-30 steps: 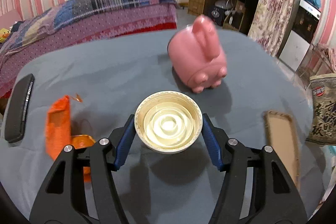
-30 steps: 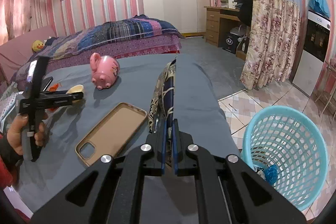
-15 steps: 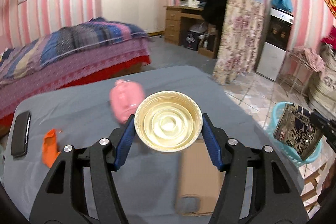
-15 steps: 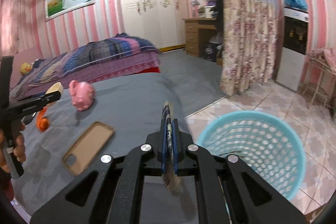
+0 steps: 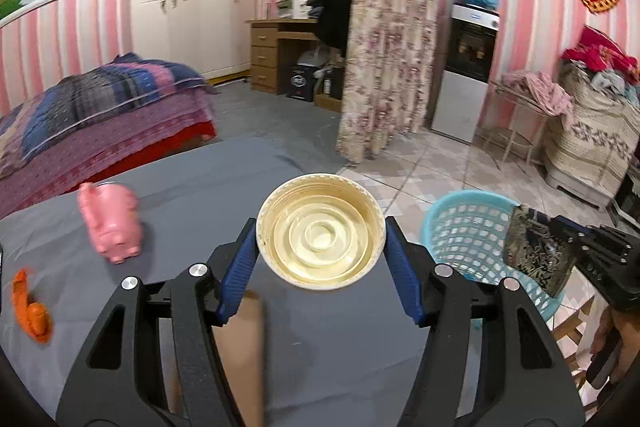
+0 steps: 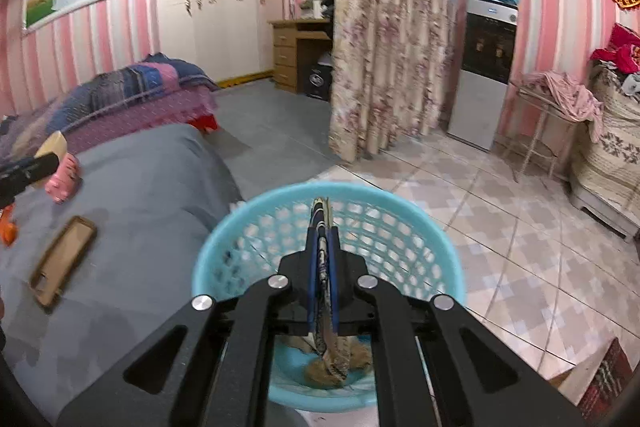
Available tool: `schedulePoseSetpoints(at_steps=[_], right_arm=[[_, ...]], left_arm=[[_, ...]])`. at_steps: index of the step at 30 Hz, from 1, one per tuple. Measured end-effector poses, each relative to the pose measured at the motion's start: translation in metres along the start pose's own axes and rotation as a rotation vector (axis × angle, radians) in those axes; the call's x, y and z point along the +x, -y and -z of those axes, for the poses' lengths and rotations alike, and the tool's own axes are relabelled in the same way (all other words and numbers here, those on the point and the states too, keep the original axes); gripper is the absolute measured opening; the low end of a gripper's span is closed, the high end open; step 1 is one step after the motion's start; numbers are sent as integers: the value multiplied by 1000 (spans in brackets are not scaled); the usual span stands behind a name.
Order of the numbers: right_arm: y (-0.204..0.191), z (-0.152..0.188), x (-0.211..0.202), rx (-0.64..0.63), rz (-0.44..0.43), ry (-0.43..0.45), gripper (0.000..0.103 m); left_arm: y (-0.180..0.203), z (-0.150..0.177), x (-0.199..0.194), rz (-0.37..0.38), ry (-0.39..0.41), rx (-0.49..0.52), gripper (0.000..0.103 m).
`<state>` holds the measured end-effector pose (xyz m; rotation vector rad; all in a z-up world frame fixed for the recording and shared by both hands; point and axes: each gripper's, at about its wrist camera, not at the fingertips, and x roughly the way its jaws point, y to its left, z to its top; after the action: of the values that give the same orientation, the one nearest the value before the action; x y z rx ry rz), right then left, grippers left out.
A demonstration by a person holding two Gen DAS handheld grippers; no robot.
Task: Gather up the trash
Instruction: 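Carry the bowl and snack packet over the basket and release both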
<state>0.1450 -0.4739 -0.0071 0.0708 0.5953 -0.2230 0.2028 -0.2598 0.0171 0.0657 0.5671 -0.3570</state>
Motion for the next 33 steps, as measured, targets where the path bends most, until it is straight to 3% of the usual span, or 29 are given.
schedulePoseSetpoints(at_steps=[9,22,29,31,33], right_arm=[[28,6,12,17,73,-41,5],[56,13,25,104,43,-53,5],[58,14,23,124,41,-36,5],[57,16,24,123,43,-37,5],[57,16,25,123,42,-38,5]], left_arm=[[51,9,38,81,-58,49,61],[116,20,90,175,-112,141,61],[130,15,104,204,-120,150,61],[132,13,107,188,-119,161,82],[126,10,103,146,-85,160,88]])
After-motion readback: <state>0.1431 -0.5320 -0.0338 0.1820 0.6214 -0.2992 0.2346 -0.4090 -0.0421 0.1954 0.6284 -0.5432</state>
